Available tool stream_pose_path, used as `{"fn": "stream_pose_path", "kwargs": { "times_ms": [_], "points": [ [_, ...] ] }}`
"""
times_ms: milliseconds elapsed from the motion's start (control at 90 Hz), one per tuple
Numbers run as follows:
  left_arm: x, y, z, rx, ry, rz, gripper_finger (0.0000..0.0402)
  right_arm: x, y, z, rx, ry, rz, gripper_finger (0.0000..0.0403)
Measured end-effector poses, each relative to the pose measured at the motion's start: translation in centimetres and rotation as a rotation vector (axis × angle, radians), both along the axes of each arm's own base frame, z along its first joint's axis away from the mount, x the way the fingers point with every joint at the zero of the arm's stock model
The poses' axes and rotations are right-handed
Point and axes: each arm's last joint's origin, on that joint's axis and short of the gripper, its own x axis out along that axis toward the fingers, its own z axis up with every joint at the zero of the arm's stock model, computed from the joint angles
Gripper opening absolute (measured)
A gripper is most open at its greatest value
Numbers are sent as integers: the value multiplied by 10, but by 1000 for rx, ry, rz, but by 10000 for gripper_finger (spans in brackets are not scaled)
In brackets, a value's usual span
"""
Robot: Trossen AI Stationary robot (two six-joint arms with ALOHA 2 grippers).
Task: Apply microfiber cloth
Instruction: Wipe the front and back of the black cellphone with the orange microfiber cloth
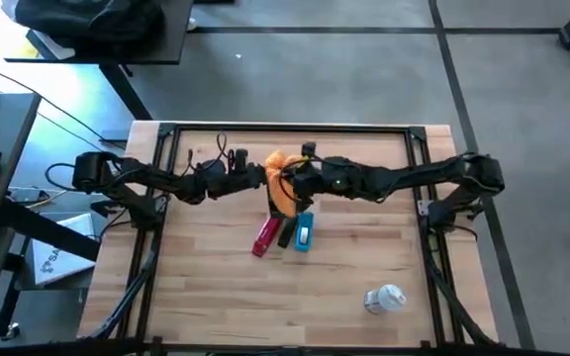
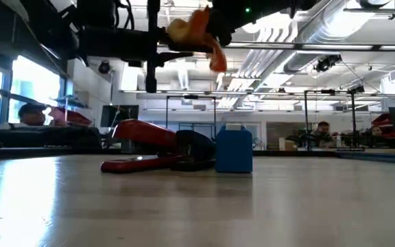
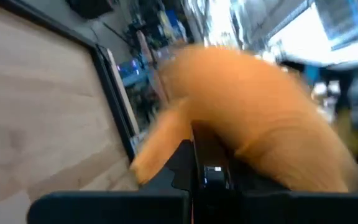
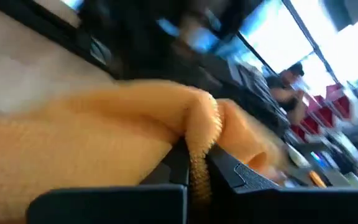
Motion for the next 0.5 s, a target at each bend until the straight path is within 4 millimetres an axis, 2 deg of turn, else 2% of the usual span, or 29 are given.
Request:
{"fn": "stream_pose_path", "kwargs": {
  "times_ms": [111,300,500],
  "points": [
    [0,3,1,-6,-4,28,8,4,4,-4,40,-21,93,0],
    [-2,3,3,2,-33,9,8,-2,-14,5,14,-19,-6,0],
    [-14,-2,-2,-6,-75,-32,8,-21,-30,24,-6,11,-89,0]
  ]
}}
